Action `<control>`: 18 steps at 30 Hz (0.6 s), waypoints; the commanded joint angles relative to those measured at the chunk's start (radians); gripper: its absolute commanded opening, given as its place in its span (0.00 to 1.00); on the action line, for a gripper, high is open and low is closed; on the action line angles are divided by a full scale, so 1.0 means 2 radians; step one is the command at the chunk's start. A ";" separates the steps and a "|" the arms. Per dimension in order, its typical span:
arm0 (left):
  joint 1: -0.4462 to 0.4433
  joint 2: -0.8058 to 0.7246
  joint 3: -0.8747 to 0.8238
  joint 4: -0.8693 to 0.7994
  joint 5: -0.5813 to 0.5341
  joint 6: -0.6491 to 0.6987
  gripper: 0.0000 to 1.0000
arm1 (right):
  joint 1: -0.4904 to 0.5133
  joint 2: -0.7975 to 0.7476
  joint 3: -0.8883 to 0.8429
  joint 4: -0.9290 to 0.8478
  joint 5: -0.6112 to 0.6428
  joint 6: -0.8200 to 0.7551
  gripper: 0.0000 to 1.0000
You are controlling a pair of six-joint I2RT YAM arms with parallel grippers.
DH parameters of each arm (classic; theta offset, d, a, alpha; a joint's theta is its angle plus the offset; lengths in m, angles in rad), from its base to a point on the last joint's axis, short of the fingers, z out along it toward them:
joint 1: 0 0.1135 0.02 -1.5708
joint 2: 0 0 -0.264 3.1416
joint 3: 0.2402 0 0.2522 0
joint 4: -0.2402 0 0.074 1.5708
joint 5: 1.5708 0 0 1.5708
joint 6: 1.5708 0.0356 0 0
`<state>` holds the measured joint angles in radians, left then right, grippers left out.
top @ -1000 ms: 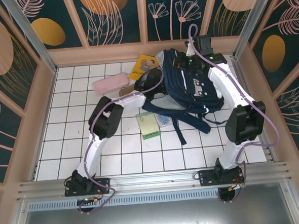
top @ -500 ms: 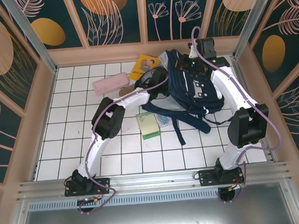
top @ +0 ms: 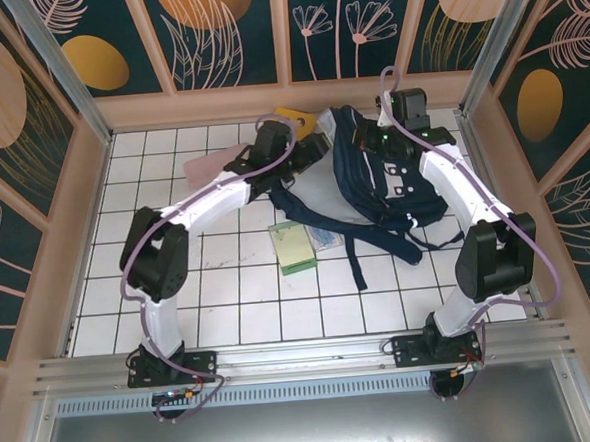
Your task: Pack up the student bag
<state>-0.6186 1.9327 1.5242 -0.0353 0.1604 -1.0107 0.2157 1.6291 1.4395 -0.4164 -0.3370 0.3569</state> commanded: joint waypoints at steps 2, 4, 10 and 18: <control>0.017 -0.042 -0.038 -0.017 -0.030 0.054 0.87 | -0.011 -0.014 -0.032 -0.018 0.083 -0.020 0.00; 0.026 -0.054 -0.050 -0.026 -0.044 0.072 0.85 | -0.011 -0.019 -0.044 -0.013 0.081 -0.020 0.00; 0.055 -0.059 -0.056 -0.056 -0.067 0.128 0.84 | -0.011 -0.033 -0.056 0.002 0.060 -0.020 0.00; 0.078 -0.017 -0.021 -0.071 -0.067 0.179 0.81 | -0.010 -0.031 -0.069 0.010 0.042 -0.013 0.00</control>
<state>-0.4648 1.8580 1.4326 -0.1497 0.0383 -0.7292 0.2146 1.6012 1.3231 -0.3992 -0.2638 0.3233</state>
